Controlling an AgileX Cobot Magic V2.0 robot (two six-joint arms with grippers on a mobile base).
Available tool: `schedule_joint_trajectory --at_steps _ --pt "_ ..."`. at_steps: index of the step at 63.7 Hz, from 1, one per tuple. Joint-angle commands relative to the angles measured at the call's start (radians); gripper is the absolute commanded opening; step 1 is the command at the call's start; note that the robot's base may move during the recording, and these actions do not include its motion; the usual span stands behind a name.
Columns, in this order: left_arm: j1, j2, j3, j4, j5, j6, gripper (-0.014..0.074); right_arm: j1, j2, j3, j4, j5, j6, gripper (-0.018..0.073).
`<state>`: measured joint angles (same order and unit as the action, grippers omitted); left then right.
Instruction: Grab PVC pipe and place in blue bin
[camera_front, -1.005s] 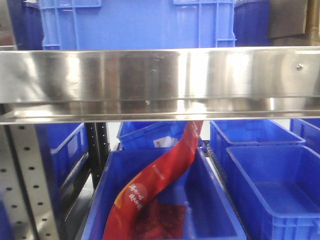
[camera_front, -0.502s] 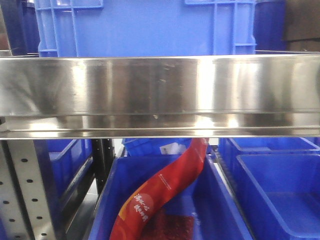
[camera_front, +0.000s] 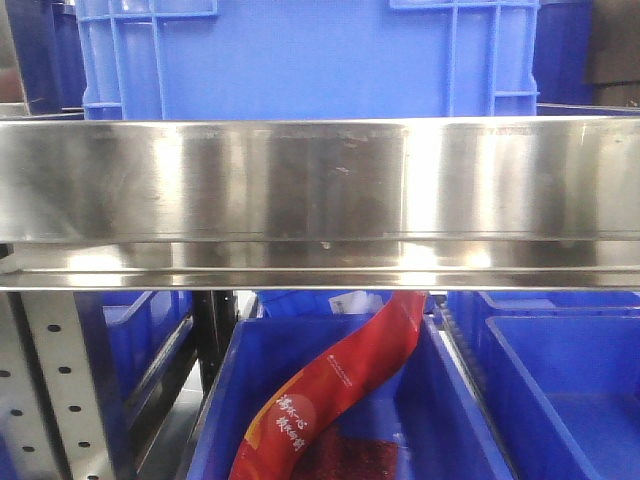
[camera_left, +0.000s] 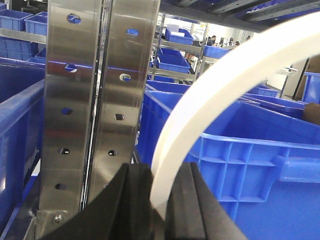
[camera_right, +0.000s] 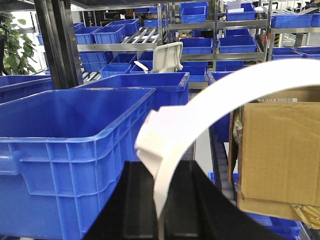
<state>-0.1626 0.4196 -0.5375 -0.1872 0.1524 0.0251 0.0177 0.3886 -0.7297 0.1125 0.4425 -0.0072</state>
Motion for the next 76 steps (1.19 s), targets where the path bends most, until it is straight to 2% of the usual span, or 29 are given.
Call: schedule_joint_trajectory --at_steps 1,36,42,49,55,60,67,76 --pt "0.0 -0.004 -0.002 -0.002 -0.022 -0.005 -0.0111 0.001 -0.004 0.0 -0.004 -0.03 -0.003 -0.0168" --pt "0.0 -0.004 -0.002 -0.002 -0.022 -0.005 -0.0111 0.001 -0.004 0.0 0.0 -0.045 -0.003 -0.0168" --pt "-0.008 0.003 -0.012 -0.049 -0.014 -0.005 -0.0111 0.001 0.012 0.0 0.014 -0.061 -0.003 -0.0168" --pt "-0.048 0.067 -0.088 -0.054 0.081 0.016 -0.0111 0.005 0.087 -0.037 0.106 -0.065 -0.003 -0.0168" --pt "-0.092 0.153 -0.175 -0.054 0.143 0.079 -0.0111 0.022 0.188 -0.086 0.12 -0.065 -0.003 -0.0168" --pt "-0.133 0.226 -0.252 -0.052 0.145 0.097 -0.0111 0.053 0.275 -0.134 0.12 -0.065 -0.017 -0.0168" --pt "-0.177 0.34 -0.361 -0.051 0.133 0.103 -0.0111 0.124 0.397 -0.216 0.12 -0.059 -0.086 -0.0168" --pt "-0.237 0.497 -0.497 -0.051 0.13 0.103 -0.0111 0.22 0.549 -0.327 0.117 -0.061 -0.096 -0.0168"
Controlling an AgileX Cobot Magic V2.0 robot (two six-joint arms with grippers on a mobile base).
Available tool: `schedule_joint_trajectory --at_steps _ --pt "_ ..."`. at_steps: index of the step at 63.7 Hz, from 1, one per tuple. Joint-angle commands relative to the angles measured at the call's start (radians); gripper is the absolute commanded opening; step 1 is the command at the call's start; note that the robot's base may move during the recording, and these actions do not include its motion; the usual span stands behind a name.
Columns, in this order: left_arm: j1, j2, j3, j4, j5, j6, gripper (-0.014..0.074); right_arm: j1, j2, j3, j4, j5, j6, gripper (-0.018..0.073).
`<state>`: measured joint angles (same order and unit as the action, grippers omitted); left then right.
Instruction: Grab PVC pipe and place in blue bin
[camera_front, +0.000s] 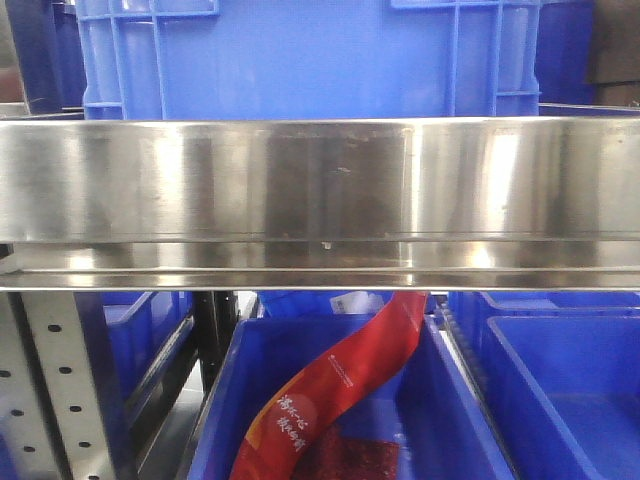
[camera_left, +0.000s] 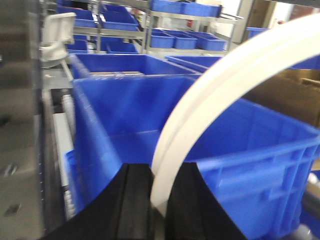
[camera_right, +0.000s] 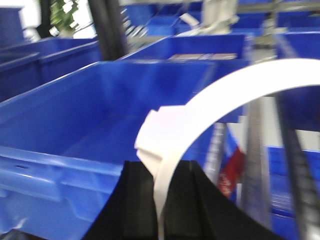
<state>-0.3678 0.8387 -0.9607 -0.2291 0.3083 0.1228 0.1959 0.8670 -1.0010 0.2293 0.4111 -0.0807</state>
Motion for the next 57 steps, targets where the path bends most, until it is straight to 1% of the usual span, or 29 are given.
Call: schedule_joint_trajectory --at_steps 1,9,19,27,32,42,46,50,54,56,57 --pt "-0.039 0.095 -0.089 -0.009 -0.026 0.005 -0.0111 0.05 0.087 -0.074 -0.001 -0.029 -0.027 -0.0168" --pt "-0.076 0.241 -0.234 -0.009 -0.028 0.005 -0.0111 0.118 0.232 -0.181 -0.018 -0.029 -0.036 -0.0168" --pt "-0.08 0.411 -0.418 -0.009 -0.038 0.005 -0.0111 0.179 0.397 -0.341 -0.018 -0.029 -0.036 -0.0168" --pt "-0.08 0.543 -0.528 -0.009 -0.066 0.005 -0.0111 0.185 0.513 -0.443 -0.018 -0.031 -0.036 -0.0168" --pt "-0.08 0.615 -0.569 -0.009 -0.068 0.005 -0.0111 0.185 0.576 -0.488 -0.018 -0.031 -0.036 -0.0168" --pt "-0.08 0.709 -0.591 -0.009 -0.072 0.005 -0.0111 0.185 0.645 -0.517 -0.012 -0.033 -0.036 -0.0166" --pt "-0.08 0.728 -0.591 -0.009 -0.07 0.005 -0.0111 0.185 0.652 -0.518 0.005 -0.035 -0.036 -0.0137" --pt "-0.08 0.737 -0.591 -0.009 -0.072 0.005 -0.011 0.185 0.653 -0.518 0.023 -0.038 -0.036 -0.0089" --pt "-0.08 0.747 -0.591 -0.009 -0.072 0.005 -0.0097 0.185 0.657 -0.52 0.027 -0.038 -0.036 -0.0006" --pt "-0.08 0.749 -0.591 -0.009 -0.072 0.005 -0.0077 0.185 0.659 -0.52 0.027 -0.036 -0.036 0.004" --pt "-0.08 0.752 -0.591 -0.009 -0.069 0.005 -0.0057 0.185 0.659 -0.52 0.027 -0.036 -0.036 0.0076"
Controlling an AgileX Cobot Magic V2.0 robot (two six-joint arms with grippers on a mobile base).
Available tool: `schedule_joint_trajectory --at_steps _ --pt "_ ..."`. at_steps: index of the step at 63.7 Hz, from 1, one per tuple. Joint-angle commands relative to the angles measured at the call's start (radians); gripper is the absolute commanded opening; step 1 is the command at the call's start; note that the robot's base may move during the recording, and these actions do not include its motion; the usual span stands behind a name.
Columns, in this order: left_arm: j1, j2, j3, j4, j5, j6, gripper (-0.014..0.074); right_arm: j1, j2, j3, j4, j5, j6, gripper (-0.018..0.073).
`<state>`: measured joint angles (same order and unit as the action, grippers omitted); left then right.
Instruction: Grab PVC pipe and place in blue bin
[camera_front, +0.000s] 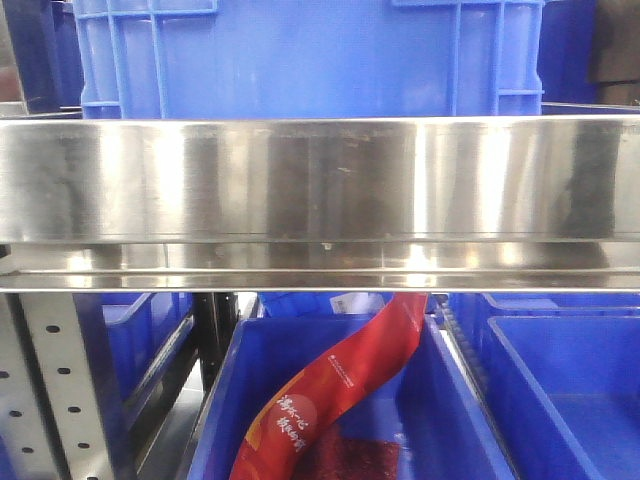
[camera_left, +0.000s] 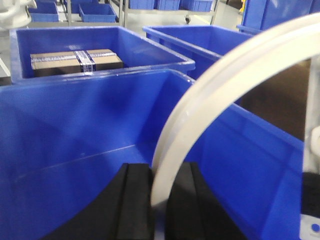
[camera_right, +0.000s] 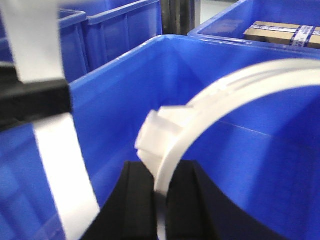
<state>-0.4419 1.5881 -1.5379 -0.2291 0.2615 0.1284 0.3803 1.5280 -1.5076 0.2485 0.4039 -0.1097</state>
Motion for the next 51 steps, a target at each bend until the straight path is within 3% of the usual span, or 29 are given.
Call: schedule_joint_trajectory --at_steps 1,8,12,18,23,31,38,51 --pt "-0.006 0.005 -0.014 -0.009 -0.02 0.0 -0.0043 0.001 0.0 -0.013 0.008 -0.027 -0.007 0.0102" --pt "-0.006 0.005 -0.014 -0.009 -0.006 0.0 0.0125 0.001 0.0 -0.013 0.01 -0.024 -0.007 0.0286" --pt "-0.006 0.005 -0.014 -0.011 -0.006 0.0 0.0237 0.001 0.0 -0.013 0.01 -0.024 -0.007 0.0338" --pt "-0.006 0.005 -0.014 -0.011 -0.006 0.0 0.036 0.001 0.0 -0.013 0.01 -0.024 -0.007 0.034" --pt "-0.006 0.005 -0.014 -0.011 -0.006 0.0 0.0383 0.001 -0.003 -0.013 0.01 -0.024 -0.007 0.0339" --pt "-0.006 -0.019 -0.014 -0.013 -0.009 0.0 0.0351 0.001 -0.03 -0.015 0.029 -0.016 -0.007 0.0327" --pt "-0.006 -0.068 -0.014 -0.032 0.023 0.0 0.0262 0.001 -0.079 -0.015 0.037 -0.006 -0.007 0.0235" --pt "-0.006 -0.13 -0.014 0.024 0.056 0.0 -0.0111 -0.001 -0.113 -0.015 0.035 -0.011 -0.007 -0.0113"
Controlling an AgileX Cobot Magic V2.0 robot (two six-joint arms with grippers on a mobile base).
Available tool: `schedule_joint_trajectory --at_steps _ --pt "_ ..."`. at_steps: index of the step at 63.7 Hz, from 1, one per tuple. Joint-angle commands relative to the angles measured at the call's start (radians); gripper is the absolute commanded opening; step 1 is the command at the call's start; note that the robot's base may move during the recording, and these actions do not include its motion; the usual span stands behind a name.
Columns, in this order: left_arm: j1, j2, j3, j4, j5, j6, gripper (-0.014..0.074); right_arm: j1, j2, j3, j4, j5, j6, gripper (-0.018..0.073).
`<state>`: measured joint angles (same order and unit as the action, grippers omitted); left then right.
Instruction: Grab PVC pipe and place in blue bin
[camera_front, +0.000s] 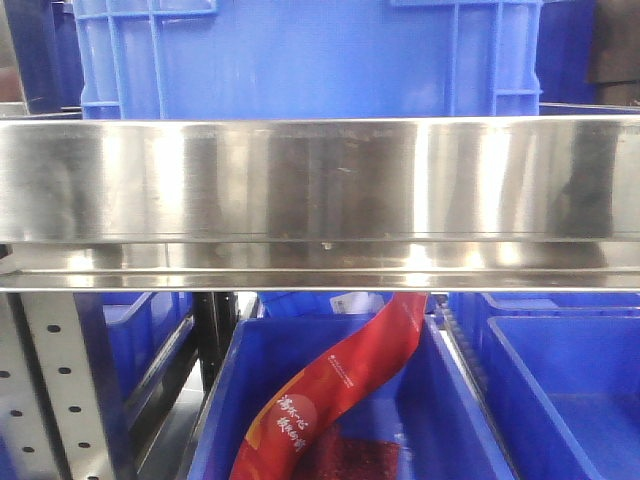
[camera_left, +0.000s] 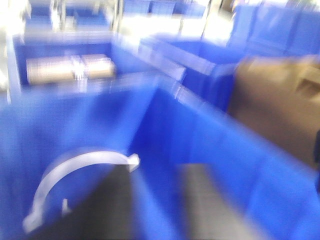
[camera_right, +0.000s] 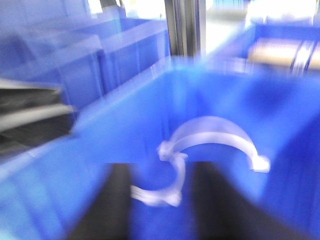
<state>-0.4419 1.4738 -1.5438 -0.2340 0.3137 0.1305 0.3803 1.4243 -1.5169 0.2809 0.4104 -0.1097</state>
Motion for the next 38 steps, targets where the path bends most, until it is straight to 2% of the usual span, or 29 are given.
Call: schedule_joint_trajectory --at_steps 1,3,7,16,25,31,38 --pt "-0.006 -0.015 -0.008 0.043 0.006 -0.003 -0.011 -0.001 -0.01 -0.006 0.003 -0.017 -0.007 -0.0134" --pt "-0.006 -0.015 -0.008 0.06 0.013 -0.003 -0.0111 -0.001 -0.005 -0.006 0.001 -0.013 -0.007 -0.0168" --pt "-0.003 -0.015 -0.004 0.065 0.025 -0.003 -0.0111 -0.001 -0.001 -0.006 0.001 0.006 -0.007 -0.0168" --pt "-0.008 -0.08 -0.004 0.031 0.088 -0.003 -0.0111 -0.001 -0.049 -0.006 0.014 0.061 -0.007 -0.0168" --pt "-0.029 -0.181 0.003 0.035 0.086 -0.003 -0.0111 -0.001 -0.138 0.014 0.0 -0.011 -0.007 -0.0168" --pt "-0.034 -0.254 0.075 0.037 0.03 -0.003 -0.0111 -0.001 -0.192 0.099 -0.058 -0.1 -0.012 -0.0168" --pt "-0.034 -0.359 0.257 0.029 -0.118 -0.003 -0.0111 -0.001 -0.258 0.27 -0.094 -0.212 -0.012 -0.0168"
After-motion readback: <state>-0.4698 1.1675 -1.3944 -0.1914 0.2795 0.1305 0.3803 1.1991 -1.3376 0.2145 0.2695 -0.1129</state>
